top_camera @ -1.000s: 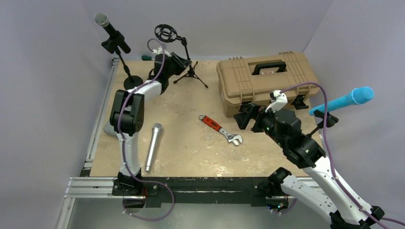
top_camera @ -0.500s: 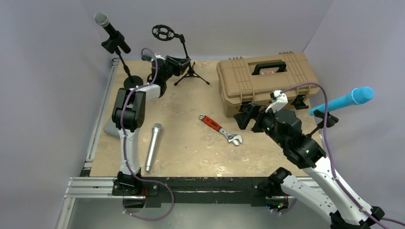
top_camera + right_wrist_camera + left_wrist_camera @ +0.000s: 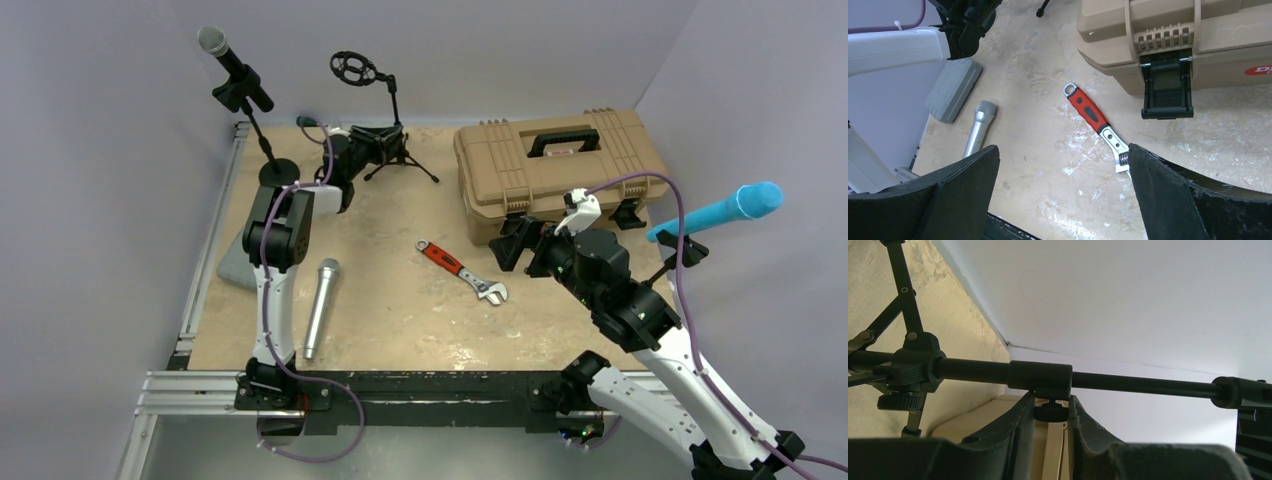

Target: Remove the microphone from the stand

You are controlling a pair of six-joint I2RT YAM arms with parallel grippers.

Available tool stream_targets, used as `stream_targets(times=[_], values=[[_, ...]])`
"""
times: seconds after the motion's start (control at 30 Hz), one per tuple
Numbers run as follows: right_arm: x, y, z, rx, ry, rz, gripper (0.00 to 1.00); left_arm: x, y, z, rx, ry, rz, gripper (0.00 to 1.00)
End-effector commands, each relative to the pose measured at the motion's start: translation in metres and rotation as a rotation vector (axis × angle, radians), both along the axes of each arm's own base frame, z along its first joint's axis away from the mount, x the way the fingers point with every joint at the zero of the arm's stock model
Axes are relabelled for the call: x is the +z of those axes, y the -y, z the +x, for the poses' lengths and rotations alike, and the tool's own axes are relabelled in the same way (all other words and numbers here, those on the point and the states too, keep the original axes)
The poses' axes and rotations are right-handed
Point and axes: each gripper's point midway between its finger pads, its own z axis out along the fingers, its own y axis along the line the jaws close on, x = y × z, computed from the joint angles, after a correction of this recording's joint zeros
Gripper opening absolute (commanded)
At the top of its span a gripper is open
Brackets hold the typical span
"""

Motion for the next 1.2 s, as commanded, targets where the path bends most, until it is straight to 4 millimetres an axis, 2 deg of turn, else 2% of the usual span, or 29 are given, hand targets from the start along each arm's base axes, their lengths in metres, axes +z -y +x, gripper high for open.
stream_targets(times=[0.0,0.13,0.3,0.57,0.7,0.87,1.03,1.17], values=[[0.022,0.000,0.002,-0.009,0.050,0.033,0.99,-0.001,-0.005,-0.007,0.003,-0.019,-0.016,0.00],[0.022,0.001,0.001,-0.009,0.051,0.033,0.99,0.001,-0.005,-0.015,-0.055,-0.011,0.049,0.00],[0.023,0.004,-0.002,-0.013,0.058,0.037,0.99,0.005,-0.012,-0.035,-0.143,-0.022,0.170,0.00],[0.021,0.001,0.000,-0.011,0.057,0.042,0.99,-0.001,-0.012,-0.060,-0.280,-0.115,0.108,0.00],[0.021,0.002,0.000,-0.012,0.057,0.044,0.99,-0.005,-0.014,-0.066,-0.309,-0.123,0.117,0.01],[0.020,0.002,-0.001,-0.014,0.057,0.047,0.99,-0.013,-0.024,-0.074,-0.284,-0.126,0.258,0.37],[0.018,0.002,0.000,-0.015,0.052,0.045,0.99,-0.014,-0.046,-0.089,-0.211,-0.116,0.495,0.52],[0.016,0.001,0.000,-0.011,0.048,0.045,0.99,-0.010,-0.060,-0.100,-0.148,-0.062,0.643,0.55]])
